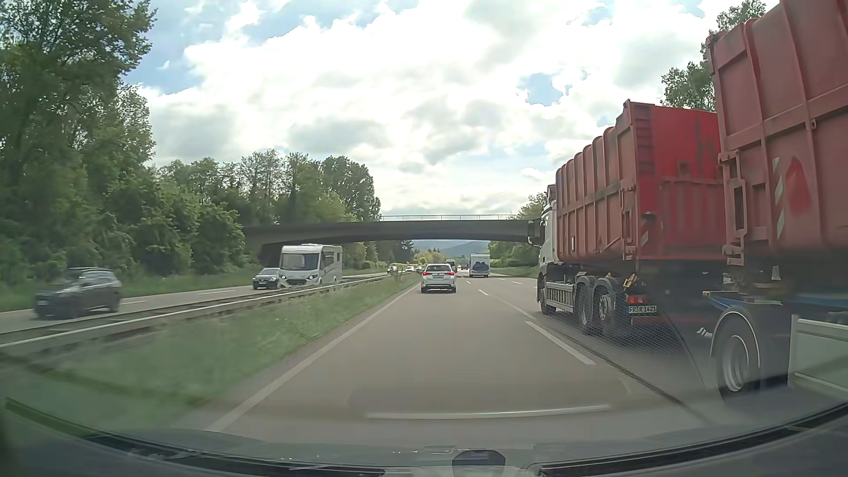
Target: Follow the waypoints while adhering to traffic rules and regulations
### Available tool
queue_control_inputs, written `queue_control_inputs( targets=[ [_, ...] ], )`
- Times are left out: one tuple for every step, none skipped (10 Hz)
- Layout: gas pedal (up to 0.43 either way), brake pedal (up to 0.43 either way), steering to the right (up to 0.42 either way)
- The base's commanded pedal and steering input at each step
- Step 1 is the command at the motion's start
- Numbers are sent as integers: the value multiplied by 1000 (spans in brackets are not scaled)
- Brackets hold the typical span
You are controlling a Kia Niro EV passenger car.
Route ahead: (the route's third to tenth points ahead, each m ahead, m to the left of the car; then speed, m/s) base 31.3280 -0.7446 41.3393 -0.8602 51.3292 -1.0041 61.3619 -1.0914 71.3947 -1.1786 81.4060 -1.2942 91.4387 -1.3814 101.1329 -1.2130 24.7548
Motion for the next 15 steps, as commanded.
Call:
queue_control_inputs(
  targets=[
    [177, 0, 0],
    [177, 0, 0],
    [177, 0, 0],
    [177, 0, 0],
    [177, 0, 0],
    [177, 0, 1],
    [177, 0, 0],
    [177, 0, 1],
    [177, 0, 1],
    [177, 0, 1],
    [177, 0, 1],
    [177, 0, 2],
    [177, 0, 2],
    [177, 0, 2],
    [177, 0, 2]
  ],
)
